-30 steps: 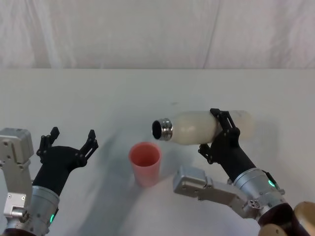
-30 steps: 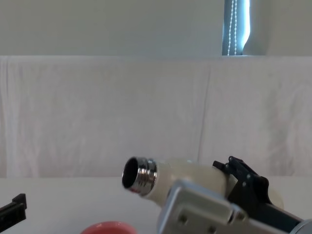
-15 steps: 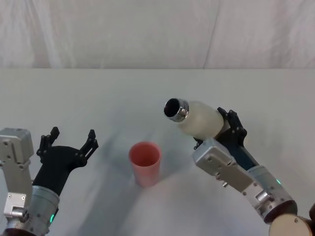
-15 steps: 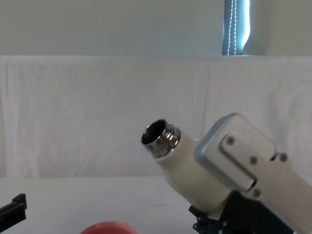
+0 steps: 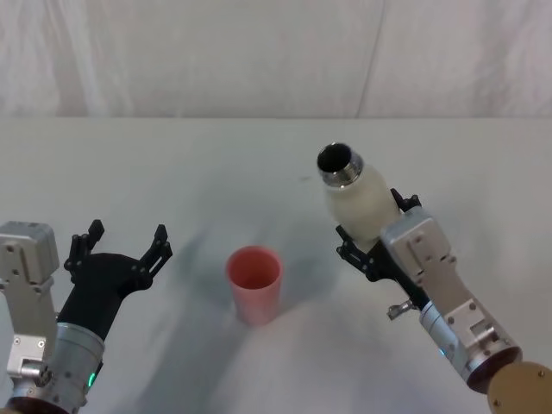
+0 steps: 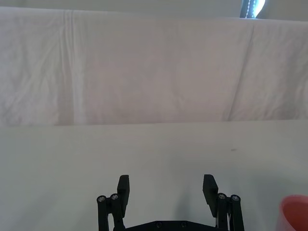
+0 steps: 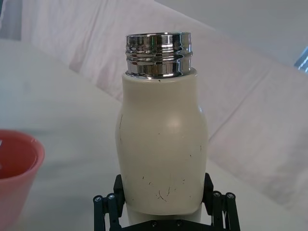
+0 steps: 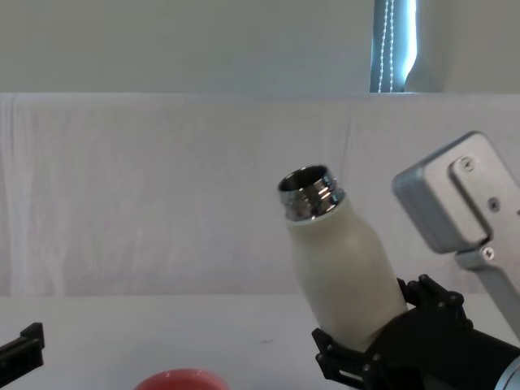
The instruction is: Grasp the thermos with one hand and pour water into the cup lid.
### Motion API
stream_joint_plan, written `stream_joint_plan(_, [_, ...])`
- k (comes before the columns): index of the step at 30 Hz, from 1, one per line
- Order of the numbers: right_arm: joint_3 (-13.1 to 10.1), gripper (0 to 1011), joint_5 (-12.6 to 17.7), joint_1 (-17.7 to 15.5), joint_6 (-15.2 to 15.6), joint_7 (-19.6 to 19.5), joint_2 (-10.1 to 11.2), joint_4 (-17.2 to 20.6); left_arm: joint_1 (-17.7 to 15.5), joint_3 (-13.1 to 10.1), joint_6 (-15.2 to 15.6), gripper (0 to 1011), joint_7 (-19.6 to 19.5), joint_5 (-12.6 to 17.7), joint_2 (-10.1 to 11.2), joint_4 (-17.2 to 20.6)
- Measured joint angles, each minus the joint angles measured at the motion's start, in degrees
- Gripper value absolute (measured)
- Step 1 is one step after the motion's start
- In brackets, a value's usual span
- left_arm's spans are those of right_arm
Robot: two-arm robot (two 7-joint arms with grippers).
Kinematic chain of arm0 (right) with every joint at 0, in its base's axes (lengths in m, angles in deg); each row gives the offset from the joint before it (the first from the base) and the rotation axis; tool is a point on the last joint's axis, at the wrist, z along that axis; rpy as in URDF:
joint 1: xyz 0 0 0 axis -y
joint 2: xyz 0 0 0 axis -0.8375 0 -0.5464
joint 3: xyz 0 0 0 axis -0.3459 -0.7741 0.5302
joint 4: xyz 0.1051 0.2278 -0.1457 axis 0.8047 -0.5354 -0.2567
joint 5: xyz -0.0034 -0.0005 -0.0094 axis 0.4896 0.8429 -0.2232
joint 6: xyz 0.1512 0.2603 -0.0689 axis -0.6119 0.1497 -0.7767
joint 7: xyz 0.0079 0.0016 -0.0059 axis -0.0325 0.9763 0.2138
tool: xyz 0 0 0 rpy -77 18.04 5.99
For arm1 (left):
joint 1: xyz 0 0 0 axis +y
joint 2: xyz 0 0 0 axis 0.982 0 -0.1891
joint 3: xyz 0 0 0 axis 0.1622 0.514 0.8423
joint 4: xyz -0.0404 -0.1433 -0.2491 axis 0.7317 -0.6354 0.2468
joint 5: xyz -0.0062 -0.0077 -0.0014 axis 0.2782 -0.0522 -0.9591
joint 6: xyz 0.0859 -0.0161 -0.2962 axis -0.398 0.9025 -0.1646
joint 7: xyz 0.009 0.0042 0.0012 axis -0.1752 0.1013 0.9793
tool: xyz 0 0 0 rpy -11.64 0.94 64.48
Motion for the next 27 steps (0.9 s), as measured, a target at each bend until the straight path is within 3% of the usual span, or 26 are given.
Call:
stream_joint_plan(17, [-4.26,953,15.61,0.32,3.77,4.16,-3.37,-1.18,0.00,0.00,0.00,1001,0.00,0.00,0.00,0.00])
stream_joint_plan(27, [-5.17,953,21.77,1.95,4.89,5.18,-3.95,-2.84,0.00,0.00,0.00,1001,0.00,0.00,0.00,0.00])
